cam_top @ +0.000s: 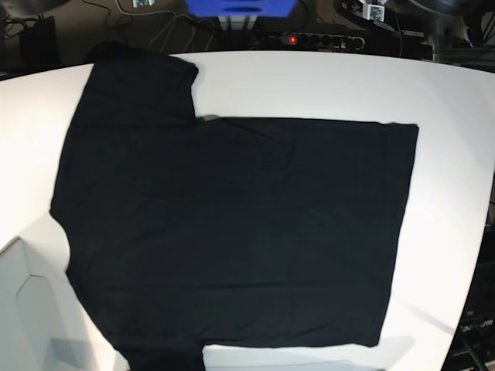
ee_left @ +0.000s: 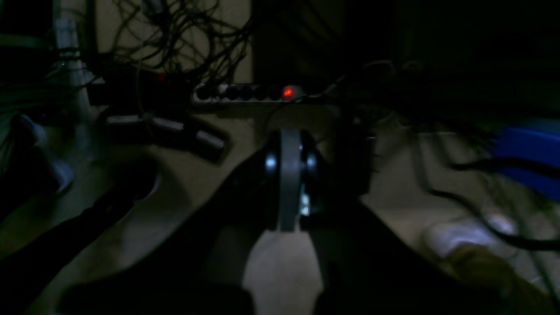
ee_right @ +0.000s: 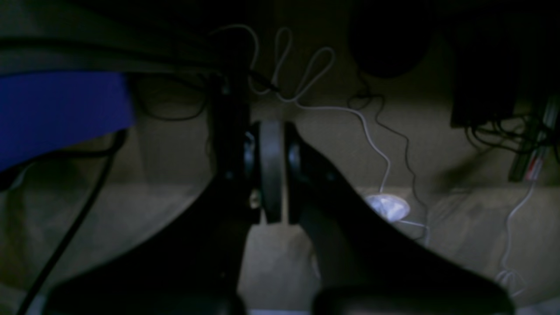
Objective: Fold the T-shirt properly
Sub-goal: 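Lower both grippers and pinch the shoulder edge corners of the shirt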
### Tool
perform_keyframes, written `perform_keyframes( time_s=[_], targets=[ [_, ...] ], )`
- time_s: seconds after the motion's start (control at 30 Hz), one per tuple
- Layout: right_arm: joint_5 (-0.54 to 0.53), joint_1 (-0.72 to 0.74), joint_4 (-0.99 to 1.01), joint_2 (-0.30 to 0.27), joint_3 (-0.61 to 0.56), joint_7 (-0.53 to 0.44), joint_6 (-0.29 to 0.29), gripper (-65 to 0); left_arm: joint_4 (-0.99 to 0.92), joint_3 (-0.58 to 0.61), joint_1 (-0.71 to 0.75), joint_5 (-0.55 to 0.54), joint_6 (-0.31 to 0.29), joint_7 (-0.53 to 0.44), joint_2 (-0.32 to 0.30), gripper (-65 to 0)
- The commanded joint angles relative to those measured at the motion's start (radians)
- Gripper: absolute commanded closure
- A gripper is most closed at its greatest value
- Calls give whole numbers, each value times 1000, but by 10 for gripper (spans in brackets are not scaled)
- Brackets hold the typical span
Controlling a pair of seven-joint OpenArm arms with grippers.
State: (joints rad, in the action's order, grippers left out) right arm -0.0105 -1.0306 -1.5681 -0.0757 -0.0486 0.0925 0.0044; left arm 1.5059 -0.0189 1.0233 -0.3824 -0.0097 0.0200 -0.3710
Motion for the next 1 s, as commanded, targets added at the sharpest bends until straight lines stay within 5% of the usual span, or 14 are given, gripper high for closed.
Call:
perform_keyframes(
  time_s=[0.0, 0.27, 0.37, 0.47, 0.57, 0.77, 0.97],
  targets=[
    [-1, -34, -62, -14, 6, 5, 1, 0, 48, -28, 38, -3, 4, -19, -10, 0],
    [-1, -83, -458, -29, 92, 198, 1, 0, 370, -191, 131, -8, 4, -16, -4, -11],
    [-1, -29, -470, -31, 132, 201, 1, -76, 453, -261, 121, -10, 4, 47, 13, -123],
    [-1, 25, -470, -29, 152, 197, 1, -193, 490, -342, 39, -28, 4, 136, 57, -263],
    [-1, 88, -470, -28, 154, 198, 1, -284, 488, -439, -74, -83, 4, 228, 103, -337],
    [-1, 171, -470, -25, 154, 200, 1, -367, 440, -634, -350, -223, 3, 515, 143, -357],
    [-1, 198, -469, -28, 155, 201, 1, -369, 293, -668, -533, -229, -37, 604, 142, -357]
  ],
)
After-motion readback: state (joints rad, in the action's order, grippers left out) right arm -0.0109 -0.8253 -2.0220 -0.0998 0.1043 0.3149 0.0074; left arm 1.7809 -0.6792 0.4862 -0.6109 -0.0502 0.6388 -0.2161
